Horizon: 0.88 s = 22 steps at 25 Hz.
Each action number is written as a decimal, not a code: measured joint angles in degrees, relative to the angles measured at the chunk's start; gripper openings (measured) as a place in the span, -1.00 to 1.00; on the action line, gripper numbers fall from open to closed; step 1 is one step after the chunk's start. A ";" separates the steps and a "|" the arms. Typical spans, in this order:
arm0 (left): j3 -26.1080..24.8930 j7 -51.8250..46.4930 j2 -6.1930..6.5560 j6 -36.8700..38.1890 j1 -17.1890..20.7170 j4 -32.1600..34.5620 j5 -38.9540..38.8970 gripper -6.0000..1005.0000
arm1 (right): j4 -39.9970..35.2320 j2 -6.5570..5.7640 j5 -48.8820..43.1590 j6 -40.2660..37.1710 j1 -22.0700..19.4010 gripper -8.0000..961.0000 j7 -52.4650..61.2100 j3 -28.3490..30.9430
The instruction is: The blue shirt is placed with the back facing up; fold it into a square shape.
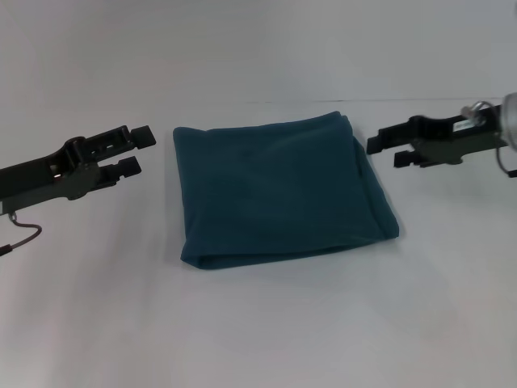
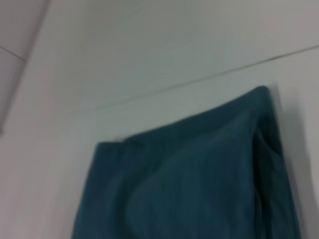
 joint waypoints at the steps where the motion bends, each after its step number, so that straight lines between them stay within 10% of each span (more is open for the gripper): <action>1: 0.00 0.14 0.00 -0.09 0.03 0.02 0.00 0.71 | 0.14 0.38 -0.84 0.67 0.61 0.44 0.75 -0.75; 12: -0.84 1.14 -0.23 -0.46 0.83 0.02 0.04 0.71 | 1.79 4.25 -2.34 8.28 1.24 0.44 2.14 -6.01; 22: -0.48 1.81 -0.33 -2.26 0.41 -0.56 0.04 0.71 | 3.10 4.75 -2.39 13.09 1.18 0.44 2.25 -9.43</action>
